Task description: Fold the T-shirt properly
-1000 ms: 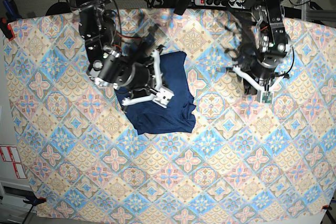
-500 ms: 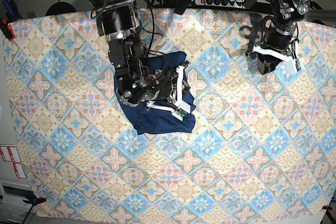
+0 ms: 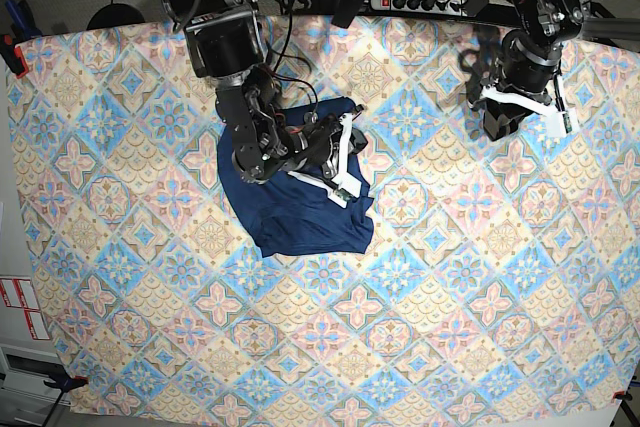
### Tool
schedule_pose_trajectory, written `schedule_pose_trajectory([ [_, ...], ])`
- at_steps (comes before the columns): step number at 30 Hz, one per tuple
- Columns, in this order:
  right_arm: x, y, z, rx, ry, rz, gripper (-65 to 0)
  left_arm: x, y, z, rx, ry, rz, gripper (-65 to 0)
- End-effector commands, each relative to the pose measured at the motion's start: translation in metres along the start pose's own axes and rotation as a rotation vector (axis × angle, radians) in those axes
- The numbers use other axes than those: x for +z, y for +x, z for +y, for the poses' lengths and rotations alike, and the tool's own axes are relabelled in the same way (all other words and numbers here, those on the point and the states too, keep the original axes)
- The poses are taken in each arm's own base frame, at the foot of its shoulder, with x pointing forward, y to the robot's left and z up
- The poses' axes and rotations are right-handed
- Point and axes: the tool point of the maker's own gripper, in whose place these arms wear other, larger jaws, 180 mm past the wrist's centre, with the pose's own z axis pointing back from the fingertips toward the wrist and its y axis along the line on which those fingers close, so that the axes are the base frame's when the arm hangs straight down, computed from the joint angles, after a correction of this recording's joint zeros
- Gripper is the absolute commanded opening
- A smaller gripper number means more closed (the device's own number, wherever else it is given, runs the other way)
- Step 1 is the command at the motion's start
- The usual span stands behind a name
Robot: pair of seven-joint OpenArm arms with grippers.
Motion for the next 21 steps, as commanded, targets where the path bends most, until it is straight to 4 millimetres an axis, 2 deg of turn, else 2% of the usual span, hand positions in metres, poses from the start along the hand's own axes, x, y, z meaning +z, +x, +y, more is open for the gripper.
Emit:
schedule_pose_trajectory([
  [1,0.001,0.015,0.000,0.011,0.003,-0.036,-64.8,0.002,0.010,-0.005,-0.008,-0.017,-0.038,-54.7],
  [5,-0.003,0.013,0.001,-0.010,0.014,-0.055,-64.8,0.002,0.010,-0.005,-0.007,-0.017,-0.037,-54.7],
  [7,0.001,0.015,-0.007,-0.041,0.000,-0.084,-64.8,0.003,0.009,-0.004,-0.006,-0.014,-0.035,-54.7],
  [10,0.013,0.016,-0.027,-0.124,-0.035,-0.133,-64.8,0.004,0.007,-0.003,-0.006,-0.012,-0.031,-54.7],
  [13,0.031,0.024,-0.056,-0.170,-0.086,-0.180,-64.8,0.004,0.007,-0.003,-0.006,-0.012,-0.031,-54.7],
  [15,0.044,0.019,-0.075,-0.198,-0.124,-0.193,-64.8,0.003,0.008,-0.004,-0.006,-0.014,-0.033,-54.7],
  [21,0.074,0.007,-0.114,-0.298,-0.205,-0.250,-64.8,0.002,0.010,-0.005,-0.007,-0.017,-0.035,-54.7],
])
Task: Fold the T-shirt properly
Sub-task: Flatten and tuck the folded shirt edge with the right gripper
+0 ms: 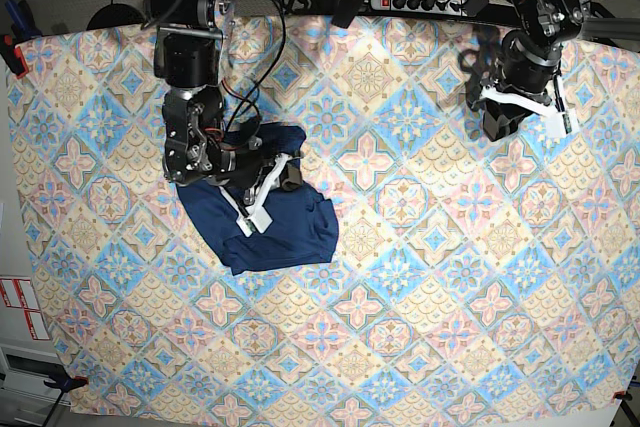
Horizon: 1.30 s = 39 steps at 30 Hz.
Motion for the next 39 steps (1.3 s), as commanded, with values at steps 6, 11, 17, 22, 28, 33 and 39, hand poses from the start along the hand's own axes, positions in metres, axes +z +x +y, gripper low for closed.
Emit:
schedule_pose_trajectory([
  [6,0.016,0.025,-0.042,0.015,-0.124,-0.033,-64.8,0.002,0.010,-0.005,-0.007,-0.018,-0.035,-54.7],
  [11,0.018,0.035,-0.048,-0.012,-0.129,-0.054,-64.8,0.002,0.010,-0.005,-0.007,-0.018,-0.035,-54.7],
  [17,0.034,0.044,-0.054,0.030,-0.174,-0.023,-64.8,0.002,0.010,-0.005,-0.007,-0.018,-0.035,-54.7],
  [22,0.048,0.035,-0.047,0.065,-0.216,0.035,-64.8,0.002,0.009,-0.006,-0.008,-0.022,-0.033,-54.7],
  [28,0.063,0.027,-0.033,0.171,-0.265,0.067,-64.8,-0.003,0.017,-0.010,-0.014,-0.030,-0.052,-54.7],
  [33,0.082,0.043,-0.027,0.241,-0.311,0.011,-64.8,-0.003,0.017,-0.010,-0.015,-0.030,-0.053,-54.7],
  [39,0.095,0.043,-0.048,0.254,-0.354,0.023,-64.8,-0.003,0.017,-0.010,-0.016,-0.029,-0.052,-54.7],
])
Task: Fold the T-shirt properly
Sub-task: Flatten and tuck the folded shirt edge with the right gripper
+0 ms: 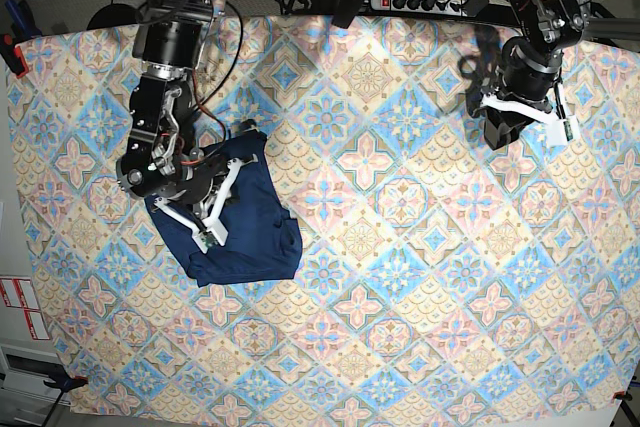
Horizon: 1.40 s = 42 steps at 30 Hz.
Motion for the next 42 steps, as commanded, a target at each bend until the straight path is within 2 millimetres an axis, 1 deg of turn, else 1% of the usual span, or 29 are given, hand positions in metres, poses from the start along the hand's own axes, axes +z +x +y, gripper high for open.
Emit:
schedule_pose_trajectory([
  [1,0.005,0.022,-0.013,0.013,-0.024,-0.045,-64.8,0.002,0.009,-0.004,-0.009,-0.016,-0.032,-54.7],
  [2,0.003,0.024,-0.015,0.011,-0.020,-0.043,-64.8,0.002,0.009,-0.004,-0.009,-0.016,-0.032,-54.7],
  [5,-0.012,0.009,-0.007,-0.017,0.026,0.005,-64.8,0.002,0.009,-0.004,-0.009,-0.016,-0.032,-54.7],
  [9,-0.026,0.000,0.005,-0.042,0.072,0.002,-64.8,0.002,0.009,-0.005,-0.008,-0.017,-0.032,-54.7],
  [11,-0.032,-0.019,0.013,-0.061,0.097,0.037,-64.8,0.002,0.009,-0.004,-0.009,-0.016,-0.032,-54.7],
  [12,-0.034,-0.024,0.017,-0.067,0.105,0.047,-64.8,0.002,0.009,-0.004,-0.009,-0.016,-0.032,-54.7],
  [14,-0.037,-0.022,0.027,-0.076,0.126,0.044,-64.8,0.002,0.009,-0.004,-0.009,-0.016,-0.032,-54.7],
  [15,-0.038,-0.022,0.028,-0.076,0.128,0.043,-64.8,0.002,0.009,-0.004,-0.009,-0.016,-0.032,-54.7],
  [17,-0.038,-0.014,0.029,-0.074,0.132,0.030,-64.8,0.002,0.008,-0.004,-0.008,-0.016,-0.031,-54.7],
  [19,-0.036,-0.011,0.027,-0.069,0.124,0.022,-64.8,0.002,0.008,-0.004,-0.007,-0.016,-0.030,-54.7],
  [21,-0.031,-0.002,0.022,-0.057,0.104,-0.002,-64.8,0.003,0.007,-0.004,-0.005,-0.017,-0.029,-54.7],
  [24,-0.010,0.015,0.007,-0.011,0.036,-0.037,-64.8,0.003,0.005,-0.004,-0.006,-0.016,-0.023,-54.7],
  [25,-0.002,0.014,0.000,0.005,0.006,-0.029,-64.8,0.004,0.005,-0.003,-0.006,-0.015,-0.022,-54.7],
  [27,0.018,-0.002,-0.022,0.046,-0.069,0.025,-64.8,0.005,0.003,-0.002,-0.006,-0.012,-0.016,-54.7],
  [28,0.025,-0.003,-0.028,0.074,-0.095,0.032,-64.8,0.004,0.002,-0.003,-0.006,-0.014,-0.016,-54.7],
  [29,0.031,-0.006,-0.028,0.107,-0.110,0.038,-64.8,0.004,0.002,-0.003,-0.006,-0.014,-0.016,-54.7],
  [32,0.036,-0.023,-0.020,0.171,-0.112,0.071,-64.8,0.004,0.002,-0.003,-0.007,-0.015,-0.016,-54.7],
  [34,0.035,-0.036,-0.010,0.179,-0.093,0.095,-64.8,0.004,0.002,-0.003,-0.007,-0.015,-0.016,-54.7],
  [37,0.032,-0.052,-0.002,0.172,-0.072,0.125,-64.8,0.004,0.002,-0.003,-0.007,-0.015,-0.016,-54.7],
  [38,0.031,-0.054,0.003,0.174,-0.063,0.128,-64.8,0.004,0.002,-0.003,-0.007,-0.015,-0.016,-54.7],
  [40,0.025,-0.049,0.018,0.186,-0.030,0.116,-64.8,0.004,0.002,-0.003,-0.007,-0.015,-0.016,-54.7],
  [42,0.020,-0.050,0.027,0.193,-0.006,0.125,-64.8,0.005,0.002,-0.003,-0.007,-0.014,-0.014,-54.7],
])
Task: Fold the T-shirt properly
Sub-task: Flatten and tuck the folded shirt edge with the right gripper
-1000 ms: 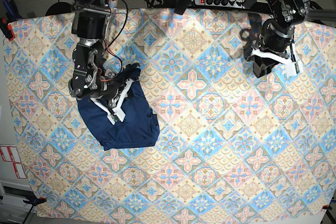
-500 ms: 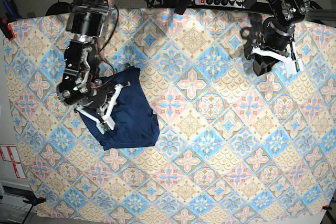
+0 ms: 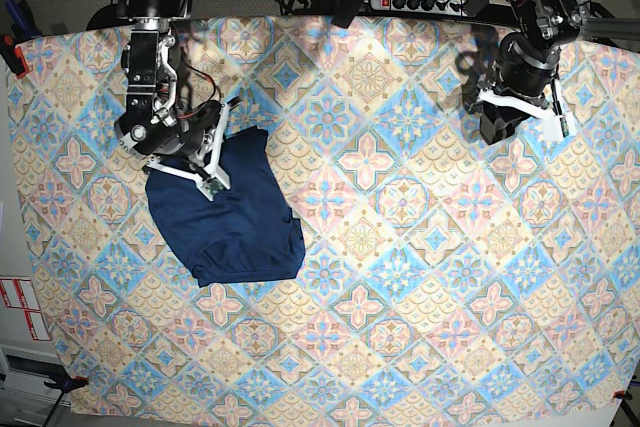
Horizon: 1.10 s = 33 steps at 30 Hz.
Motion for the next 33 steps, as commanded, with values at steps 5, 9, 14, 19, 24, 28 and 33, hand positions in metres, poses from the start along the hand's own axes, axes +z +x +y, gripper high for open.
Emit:
schedule_pose_trajectory([
  [5,-0.020,0.016,0.031,0.011,0.099,-0.058,-64.8,0.006,0.002,0.000,-0.007,-0.004,-0.015,-54.7],
  [9,-0.038,0.009,0.045,-0.020,0.160,-0.049,-64.8,0.006,0.001,0.000,-0.007,-0.003,-0.014,-54.7],
  [14,-0.048,0.017,0.056,-0.040,0.202,-0.047,-64.8,0.006,0.002,0.000,-0.008,-0.003,-0.014,-54.7],
  [19,-0.040,0.036,0.049,-0.021,0.176,-0.075,-64.8,0.006,0.002,0.001,-0.009,-0.001,-0.013,-54.7],
  [24,-0.002,0.053,0.030,0.036,0.065,-0.119,-64.8,0.009,-0.003,0.005,-0.012,0.008,0.001,-54.7],
  [28,0.020,0.056,0.017,0.058,-0.004,-0.145,-64.8,0.009,-0.004,0.004,-0.012,0.006,0.002,-54.7],
  [33,0.007,0.042,0.015,0.048,0.019,-0.103,-64.8,0.009,-0.003,0.003,-0.012,0.004,-0.001,-54.7],
])
